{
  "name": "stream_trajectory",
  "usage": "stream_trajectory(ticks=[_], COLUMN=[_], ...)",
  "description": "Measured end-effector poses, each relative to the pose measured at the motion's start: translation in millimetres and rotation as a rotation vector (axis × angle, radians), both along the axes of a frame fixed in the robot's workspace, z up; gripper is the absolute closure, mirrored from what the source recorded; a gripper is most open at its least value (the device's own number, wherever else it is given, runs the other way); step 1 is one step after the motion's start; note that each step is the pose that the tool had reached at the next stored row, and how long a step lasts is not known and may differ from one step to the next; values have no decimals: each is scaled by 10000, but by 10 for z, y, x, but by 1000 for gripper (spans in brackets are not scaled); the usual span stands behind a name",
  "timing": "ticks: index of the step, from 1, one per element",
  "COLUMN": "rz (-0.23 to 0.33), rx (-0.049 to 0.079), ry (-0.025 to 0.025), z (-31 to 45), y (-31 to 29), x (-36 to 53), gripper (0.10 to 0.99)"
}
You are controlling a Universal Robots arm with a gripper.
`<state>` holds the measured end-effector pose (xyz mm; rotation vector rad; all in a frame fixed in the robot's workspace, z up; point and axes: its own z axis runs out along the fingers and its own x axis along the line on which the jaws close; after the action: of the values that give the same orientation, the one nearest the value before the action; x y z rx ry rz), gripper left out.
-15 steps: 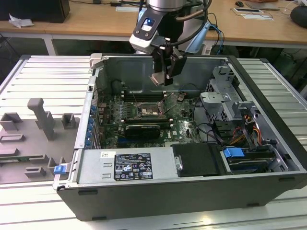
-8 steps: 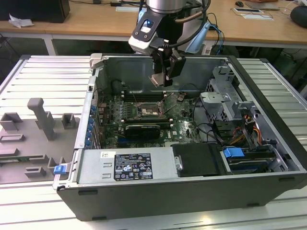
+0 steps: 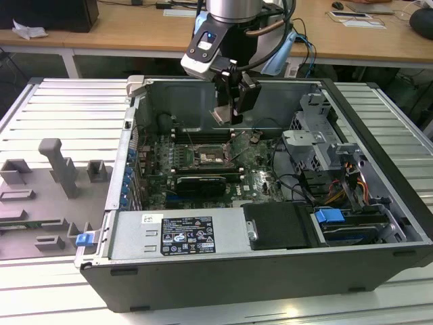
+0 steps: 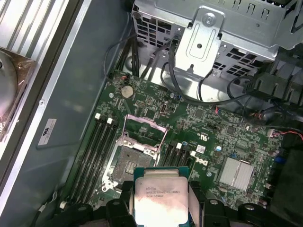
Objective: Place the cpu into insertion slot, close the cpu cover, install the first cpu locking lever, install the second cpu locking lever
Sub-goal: 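Place the cpu into insertion slot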
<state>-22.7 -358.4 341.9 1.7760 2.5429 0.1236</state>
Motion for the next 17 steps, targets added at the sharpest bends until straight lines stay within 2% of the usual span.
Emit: stream_trajectory(ticks=[17], rz=[-158], rx=[0], ry=[4], z=[-81], y=[0], x=[0], gripper=[545])
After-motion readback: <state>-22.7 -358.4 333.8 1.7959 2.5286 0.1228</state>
